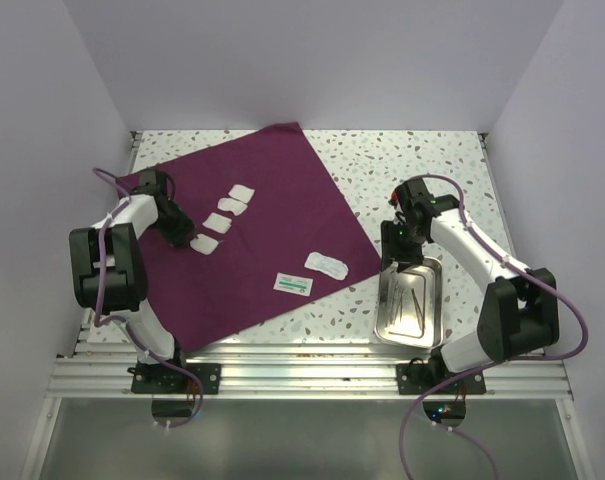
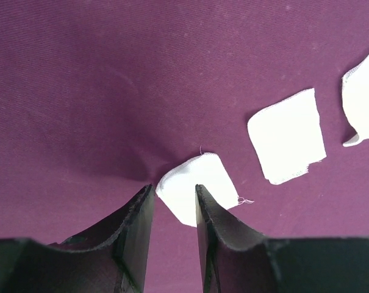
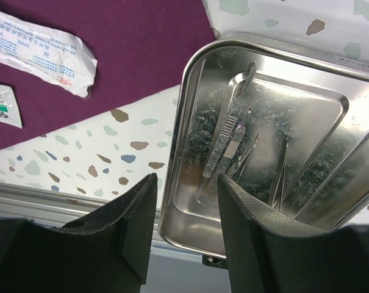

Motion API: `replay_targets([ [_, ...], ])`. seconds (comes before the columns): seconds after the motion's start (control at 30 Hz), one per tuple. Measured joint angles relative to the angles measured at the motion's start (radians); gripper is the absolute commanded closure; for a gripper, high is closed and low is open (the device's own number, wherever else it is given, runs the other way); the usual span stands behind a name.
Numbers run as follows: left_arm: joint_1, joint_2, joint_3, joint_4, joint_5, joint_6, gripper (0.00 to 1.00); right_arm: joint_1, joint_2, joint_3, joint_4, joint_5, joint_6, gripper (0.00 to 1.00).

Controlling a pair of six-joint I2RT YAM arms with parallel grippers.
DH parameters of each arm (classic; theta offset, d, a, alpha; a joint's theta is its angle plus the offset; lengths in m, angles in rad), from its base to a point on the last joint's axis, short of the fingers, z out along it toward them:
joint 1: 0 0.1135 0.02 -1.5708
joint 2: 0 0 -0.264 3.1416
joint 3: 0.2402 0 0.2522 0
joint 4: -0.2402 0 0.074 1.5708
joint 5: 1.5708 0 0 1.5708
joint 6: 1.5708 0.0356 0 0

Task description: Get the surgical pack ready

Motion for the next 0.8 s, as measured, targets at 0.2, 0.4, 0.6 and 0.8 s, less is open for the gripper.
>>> replay_targets([
  [0.2,0.000,0.028,0.000,0.000,0.000,0.006,0.64,0.000,0.000,-0.003,0.002,-0.010,0.001,0.52],
  [0.4,0.000,0.042,0.000,0.002,0.000,0.009,0.74,0.000,0.000,-0.004,0.005,-0.016,0.004,0.52],
  [0.6,0.000,0.047,0.000,0.002,0.008,0.008,1.00,0.000,0.000,-0.005,0.008,-0.016,0.004,0.52],
  [0.8,0.000,0.037,0.005,-0.009,0.022,0.019,1.00,0.000,0.000,-0.005,0.010,-0.016,0.004,0.52],
])
